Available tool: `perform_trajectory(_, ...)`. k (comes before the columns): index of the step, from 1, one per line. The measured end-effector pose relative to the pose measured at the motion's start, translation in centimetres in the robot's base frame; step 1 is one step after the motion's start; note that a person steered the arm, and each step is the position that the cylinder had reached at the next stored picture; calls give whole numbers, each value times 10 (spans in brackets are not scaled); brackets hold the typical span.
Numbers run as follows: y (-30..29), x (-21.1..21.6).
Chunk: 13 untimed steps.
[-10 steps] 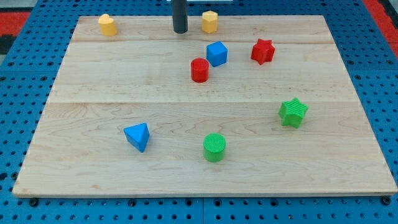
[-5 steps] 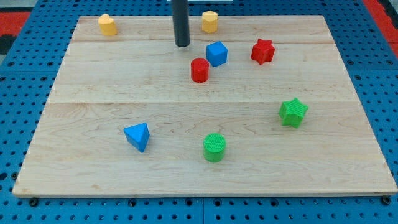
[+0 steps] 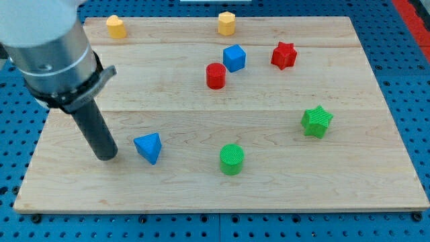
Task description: Move the blue triangle to the top right side of the red star
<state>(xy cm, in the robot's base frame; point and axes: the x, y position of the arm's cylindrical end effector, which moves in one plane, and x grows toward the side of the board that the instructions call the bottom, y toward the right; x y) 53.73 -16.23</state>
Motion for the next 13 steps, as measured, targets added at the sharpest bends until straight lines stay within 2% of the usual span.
perform_trajectory(2, 68, -6)
perform_trajectory(3, 112, -33)
perform_trajectory(5, 112, -97)
perform_trajectory(7, 114, -132)
perform_trajectory(9, 198, -140)
perform_trajectory(11, 236, -154)
perform_trajectory(13, 314, -164)
